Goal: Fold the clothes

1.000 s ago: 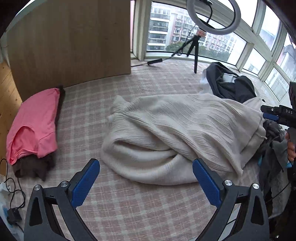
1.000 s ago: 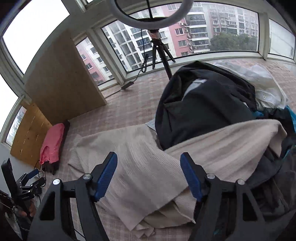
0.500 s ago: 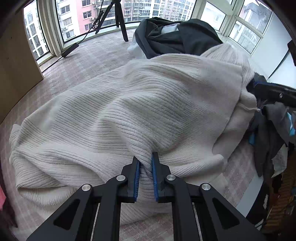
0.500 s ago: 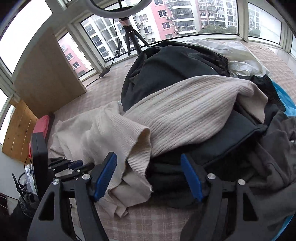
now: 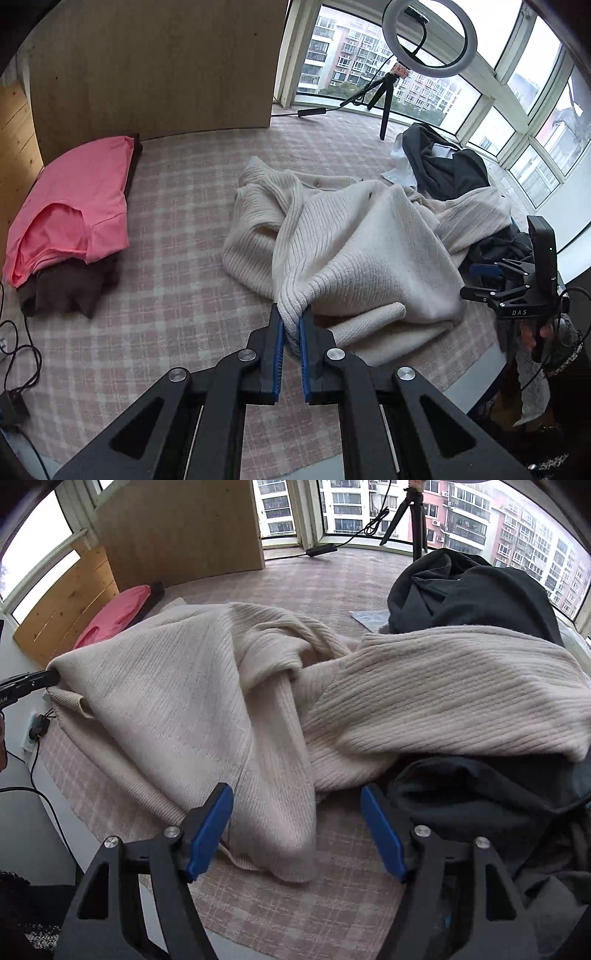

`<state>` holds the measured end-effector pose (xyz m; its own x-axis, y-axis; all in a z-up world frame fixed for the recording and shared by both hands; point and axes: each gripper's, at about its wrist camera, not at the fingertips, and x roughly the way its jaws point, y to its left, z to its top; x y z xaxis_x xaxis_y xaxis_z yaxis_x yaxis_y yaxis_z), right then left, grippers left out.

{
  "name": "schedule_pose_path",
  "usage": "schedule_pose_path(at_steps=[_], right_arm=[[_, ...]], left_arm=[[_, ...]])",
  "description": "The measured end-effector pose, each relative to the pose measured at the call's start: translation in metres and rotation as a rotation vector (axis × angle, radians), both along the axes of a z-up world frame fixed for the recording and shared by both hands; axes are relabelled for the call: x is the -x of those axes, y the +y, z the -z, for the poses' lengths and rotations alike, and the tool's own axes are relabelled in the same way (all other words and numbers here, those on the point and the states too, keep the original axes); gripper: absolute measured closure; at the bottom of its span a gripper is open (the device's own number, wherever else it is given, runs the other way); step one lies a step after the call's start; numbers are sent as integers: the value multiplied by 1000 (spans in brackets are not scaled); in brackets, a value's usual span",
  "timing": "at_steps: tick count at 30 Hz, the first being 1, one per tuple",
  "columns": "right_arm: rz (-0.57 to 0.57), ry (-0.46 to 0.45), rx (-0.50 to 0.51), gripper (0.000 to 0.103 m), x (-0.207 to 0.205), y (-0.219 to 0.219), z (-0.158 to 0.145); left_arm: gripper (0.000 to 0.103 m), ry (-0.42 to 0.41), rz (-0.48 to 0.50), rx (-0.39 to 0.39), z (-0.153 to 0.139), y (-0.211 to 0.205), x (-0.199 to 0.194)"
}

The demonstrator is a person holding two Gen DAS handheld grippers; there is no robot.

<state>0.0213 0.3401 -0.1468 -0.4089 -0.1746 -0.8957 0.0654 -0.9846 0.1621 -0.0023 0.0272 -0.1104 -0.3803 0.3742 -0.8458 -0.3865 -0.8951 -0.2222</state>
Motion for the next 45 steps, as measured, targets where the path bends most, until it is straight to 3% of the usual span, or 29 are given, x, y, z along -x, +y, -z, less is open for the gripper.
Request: schedule_pose_path(at_steps=[4, 5, 6, 7, 9, 11, 13, 15, 17, 18, 21, 23, 25, 27, 31, 33, 35, 37, 39, 41, 43, 45], right_arm=[[-50, -79, 31, 30, 3, -24, 37], [-56, -81, 44, 35, 2, -27, 41], [-59, -72, 58, 69, 1, -28, 41], [-54, -67, 84, 89, 0, -27, 38], [-14, -34, 161, 94, 2, -12, 20], [32, 25, 210, 94, 8, 8, -6], [73, 96, 232, 94, 23, 29, -44], [110, 183, 245, 94, 43, 47, -89], [122, 325, 220, 94, 56, 44, -154], [112, 392, 205, 94, 61, 40, -186], [83, 519, 184, 94, 48, 27, -243], [64, 598, 171, 94, 38, 19, -280], [45, 678, 158, 94, 28, 10, -316], [51, 635, 204, 94, 16, 10, -301], [75, 421, 293, 94, -6, -2, -213], [88, 252, 335, 94, -15, -21, -143], [130, 120, 399, 94, -21, -36, -80], [184, 49, 407, 94, -22, -41, -40], [242, 68, 361, 95, -14, -31, -32], [332, 122, 410, 95, -4, -4, -48], [388, 229, 384, 95, 7, 21, -92], [404, 357, 332, 95, 24, 38, -156]], left_arm=[[96, -44, -23, -1, 18, -6, -8], [96, -48, -24, -11, 20, -6, -8], [96, -42, -29, -11, 19, -7, -4], [97, -35, -35, -11, 18, -8, 0], [97, -21, -47, -11, 15, -9, 9], [97, 21, -51, -10, 1, -8, 31], [97, 84, -47, -33, -32, -2, 60], [97, 190, -35, -67, -84, 8, 82], [97, 304, -31, -106, -143, 11, 93], [97, 352, -26, -114, -166, 9, 91], [97, 495, -11, -136, -236, 3, 82], [97, 545, 20, -156, -257, -7, 67], [97, 550, 50, -169, -255, -20, 51], [96, 442, 27, -175, -210, -35, 43], [96, 219, -22, -186, -117, -63, 27], [97, 108, -47, -191, -70, -77, 19], [97, -57, -126, -199, -5, -96, 20], [97, -119, -109, -163, 25, -89, 10], [97, -178, -89, -127, 53, -80, -1], [97, -147, 18, -178, 33, -48, -8], [97, -101, 138, -240, 5, -12, -16], [97, -47, 276, -321, -32, 28, -26]])
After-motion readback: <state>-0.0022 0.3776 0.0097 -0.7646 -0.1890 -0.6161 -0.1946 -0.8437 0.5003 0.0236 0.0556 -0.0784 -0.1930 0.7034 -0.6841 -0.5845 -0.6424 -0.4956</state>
